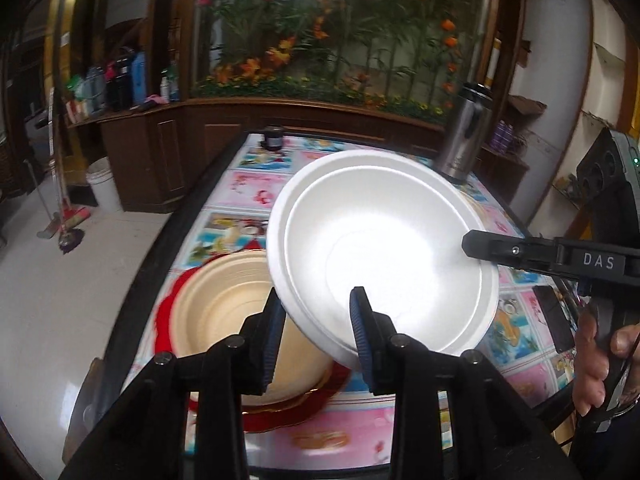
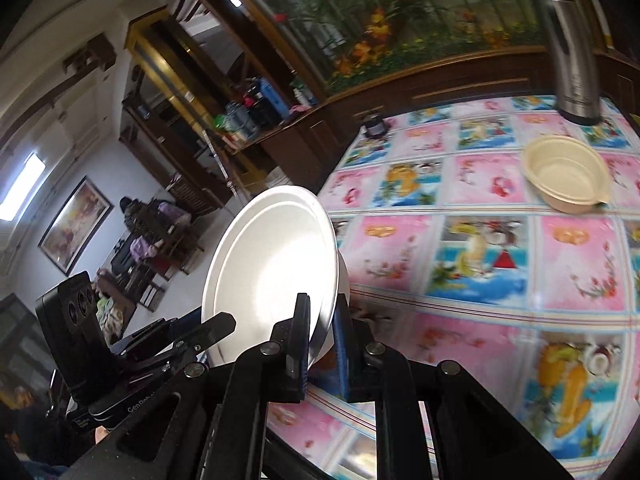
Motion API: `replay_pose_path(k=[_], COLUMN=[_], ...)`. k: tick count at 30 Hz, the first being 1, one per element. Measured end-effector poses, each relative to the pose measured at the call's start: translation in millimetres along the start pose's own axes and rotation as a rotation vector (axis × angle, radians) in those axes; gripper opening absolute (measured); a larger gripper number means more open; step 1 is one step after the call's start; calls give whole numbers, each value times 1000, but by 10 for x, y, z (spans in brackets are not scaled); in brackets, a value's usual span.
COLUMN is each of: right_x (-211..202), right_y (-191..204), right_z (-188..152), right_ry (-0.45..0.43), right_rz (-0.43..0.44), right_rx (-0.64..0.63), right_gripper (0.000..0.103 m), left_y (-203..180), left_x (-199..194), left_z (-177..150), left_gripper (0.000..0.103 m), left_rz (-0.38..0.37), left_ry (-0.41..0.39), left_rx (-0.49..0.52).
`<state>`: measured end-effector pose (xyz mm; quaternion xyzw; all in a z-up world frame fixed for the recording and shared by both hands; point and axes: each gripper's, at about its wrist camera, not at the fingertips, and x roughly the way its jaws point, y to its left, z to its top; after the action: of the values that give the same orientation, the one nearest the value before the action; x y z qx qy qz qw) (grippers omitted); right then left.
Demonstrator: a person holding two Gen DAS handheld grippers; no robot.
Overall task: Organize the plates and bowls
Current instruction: 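Lift the white bowl and lower it onto the stack with the right tool, then open the right tool and move it toward the beige bowl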
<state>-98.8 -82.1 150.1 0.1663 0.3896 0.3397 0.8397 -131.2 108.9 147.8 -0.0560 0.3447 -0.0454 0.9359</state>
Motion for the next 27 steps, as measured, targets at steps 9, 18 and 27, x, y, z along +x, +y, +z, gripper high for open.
replay_pose_path(k=[9, 18, 27], right_x=[822, 1098, 1197], right_y=[296, 286, 342], right_z=[-5, -75, -105], right_ry=[145, 200, 202], right_rz=[52, 15, -17], right_rx=[10, 16, -22], right_gripper=[13, 13, 14], left_y=[629, 800, 873], left_x=[85, 266, 301], left_z=[-180, -278, -304], left_gripper=[31, 31, 31], left_rz=[50, 44, 54], left_ry=[42, 80, 85], left_rx=[-126, -173, -195])
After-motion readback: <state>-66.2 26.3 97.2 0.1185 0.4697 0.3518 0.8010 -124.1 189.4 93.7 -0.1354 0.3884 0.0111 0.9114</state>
